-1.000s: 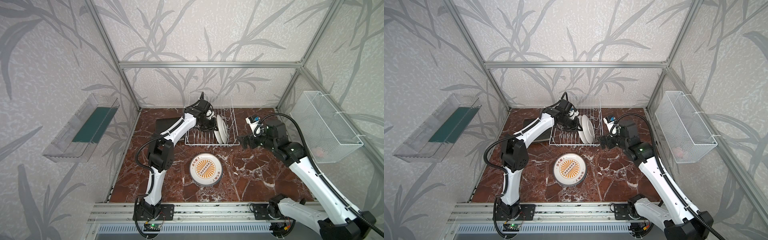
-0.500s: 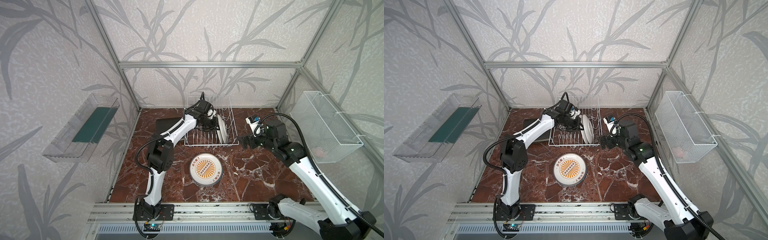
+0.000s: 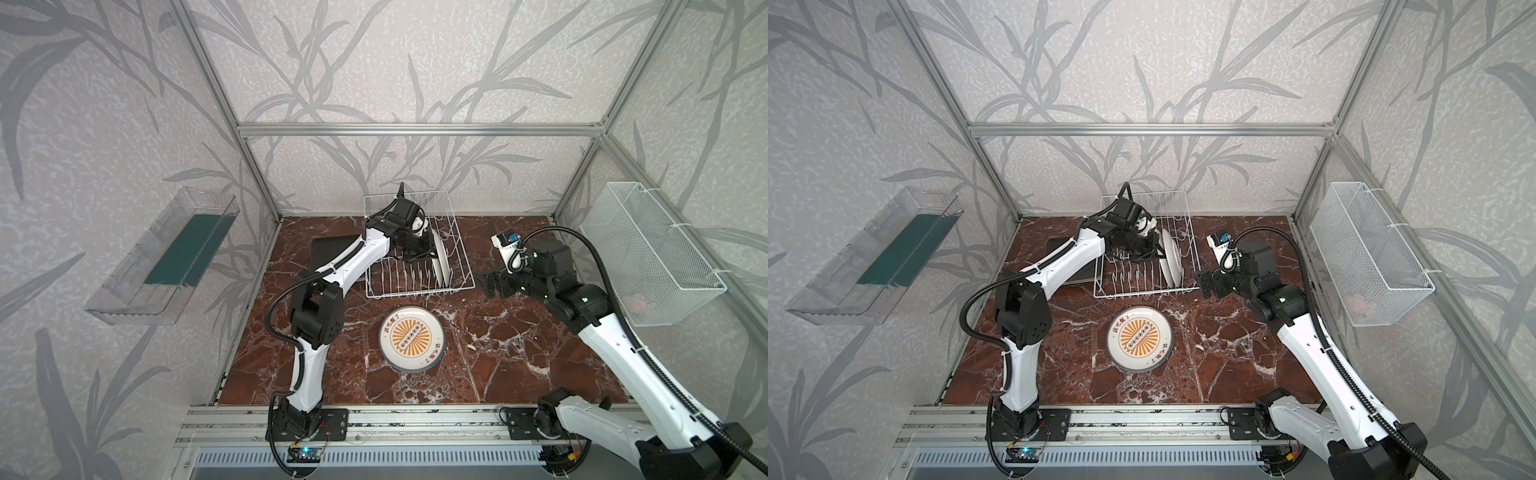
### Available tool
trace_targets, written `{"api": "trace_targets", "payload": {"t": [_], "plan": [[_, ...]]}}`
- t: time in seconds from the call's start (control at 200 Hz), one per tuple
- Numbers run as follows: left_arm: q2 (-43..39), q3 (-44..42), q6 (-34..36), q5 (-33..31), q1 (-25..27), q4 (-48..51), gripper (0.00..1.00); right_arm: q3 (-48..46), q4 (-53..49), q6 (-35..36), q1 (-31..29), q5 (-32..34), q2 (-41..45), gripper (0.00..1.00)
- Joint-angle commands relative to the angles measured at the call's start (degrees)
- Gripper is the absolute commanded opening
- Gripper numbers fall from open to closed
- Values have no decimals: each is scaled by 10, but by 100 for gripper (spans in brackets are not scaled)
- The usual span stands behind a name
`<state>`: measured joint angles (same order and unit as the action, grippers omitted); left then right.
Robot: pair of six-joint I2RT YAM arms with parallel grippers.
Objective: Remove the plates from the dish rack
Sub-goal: 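Close the left gripper on the rim of the outer white plate, then lift the white plate up out of the rack with the left gripper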
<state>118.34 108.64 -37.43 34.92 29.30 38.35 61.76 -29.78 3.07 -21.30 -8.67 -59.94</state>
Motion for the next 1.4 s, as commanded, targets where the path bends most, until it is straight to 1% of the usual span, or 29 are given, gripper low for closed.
{"api": "trace_targets", "payload": {"t": [0.0, 0.45, 0.62, 0.76, 0.91, 1.12, 1.395], "plan": [[-35, 7, -17, 11, -5, -17, 0, -3, 12, 2, 3, -3, 11, 99], [-44, 39, -5, 15, -9, -5, 0, -5, 19, -3, 3, -6, 10, 99], [-11, 55, 20, 67, -11, -12, 0, -4, 15, -1, 3, -3, 15, 99], [26, 111, 55, 96, -8, 47, 0, -5, 11, 4, 4, 1, 18, 99], [34, 146, 82, 109, -5, 84, 0, -6, 13, 1, 6, -1, 16, 99], [29, 190, 119, 78, -5, 156, 0, -3, 19, -4, 6, -8, 10, 99], [22, 258, 135, 44, -6, 213, 0, -1, 21, -10, 6, -13, 10, 99]]}}
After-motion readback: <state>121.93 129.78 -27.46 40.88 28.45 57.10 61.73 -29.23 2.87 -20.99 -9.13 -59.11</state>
